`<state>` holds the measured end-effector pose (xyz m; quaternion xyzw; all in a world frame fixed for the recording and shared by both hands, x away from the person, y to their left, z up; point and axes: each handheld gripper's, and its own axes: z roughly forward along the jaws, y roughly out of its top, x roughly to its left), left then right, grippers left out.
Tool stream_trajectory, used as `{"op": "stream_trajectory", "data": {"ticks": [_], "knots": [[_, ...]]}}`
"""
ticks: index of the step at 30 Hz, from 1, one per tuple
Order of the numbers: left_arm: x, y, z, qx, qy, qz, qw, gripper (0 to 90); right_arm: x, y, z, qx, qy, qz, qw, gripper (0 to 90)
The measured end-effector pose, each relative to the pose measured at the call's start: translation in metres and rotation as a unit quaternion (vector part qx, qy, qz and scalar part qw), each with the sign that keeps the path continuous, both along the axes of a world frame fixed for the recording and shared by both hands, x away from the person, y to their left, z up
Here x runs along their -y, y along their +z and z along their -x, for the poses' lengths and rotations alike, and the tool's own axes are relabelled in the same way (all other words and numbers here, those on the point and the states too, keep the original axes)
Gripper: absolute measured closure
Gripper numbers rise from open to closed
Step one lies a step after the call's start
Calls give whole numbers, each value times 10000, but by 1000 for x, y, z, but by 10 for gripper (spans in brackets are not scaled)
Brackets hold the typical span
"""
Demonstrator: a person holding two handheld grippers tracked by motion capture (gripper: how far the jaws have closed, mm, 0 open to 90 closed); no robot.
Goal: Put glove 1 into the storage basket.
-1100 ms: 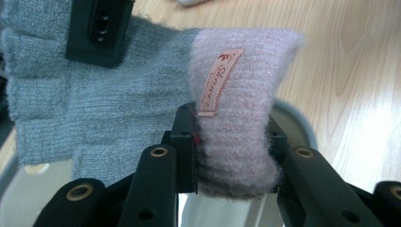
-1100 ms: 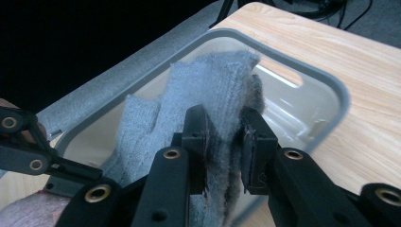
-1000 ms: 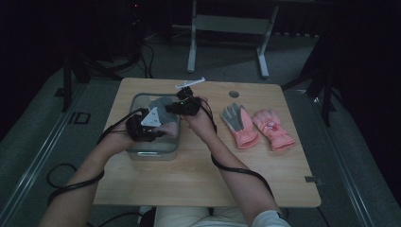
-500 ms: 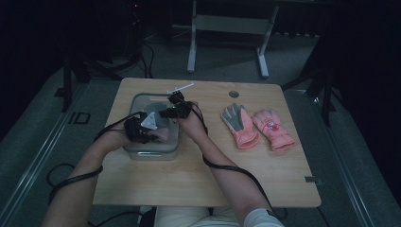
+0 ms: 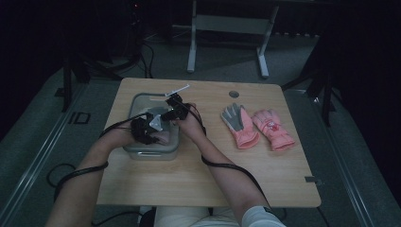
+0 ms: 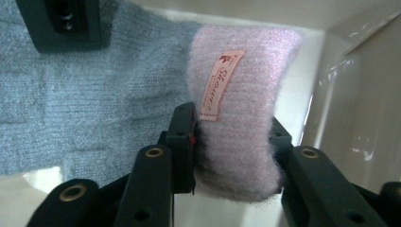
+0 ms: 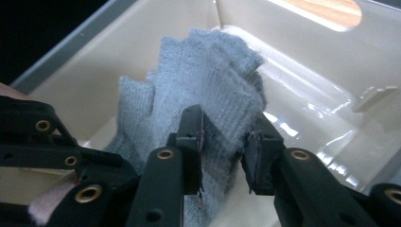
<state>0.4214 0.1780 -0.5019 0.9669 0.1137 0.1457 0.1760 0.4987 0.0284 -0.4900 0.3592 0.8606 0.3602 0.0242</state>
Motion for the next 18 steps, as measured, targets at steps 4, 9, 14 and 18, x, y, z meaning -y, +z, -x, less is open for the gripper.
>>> {"op": "stream_trajectory", "data": {"ticks": [4, 9, 14, 18], "knots": [[1, -1, -1, -77, 44, -80, 9999, 597, 5, -3, -3, -50, -34, -39, 10000, 653], [-1, 3, 0, -160, 194, 31, 9997, 562, 14, 12, 3, 209, -51, -144, 9997, 650], [-5, 13, 2, -92, 454, 25, 9989, 437, 24, 25, 11, 321, 24, -324, 9990, 641], [-7, 25, 5, -62, 775, 261, 9966, 329, 32, 33, 20, 428, 77, -369, 9984, 635]]}}
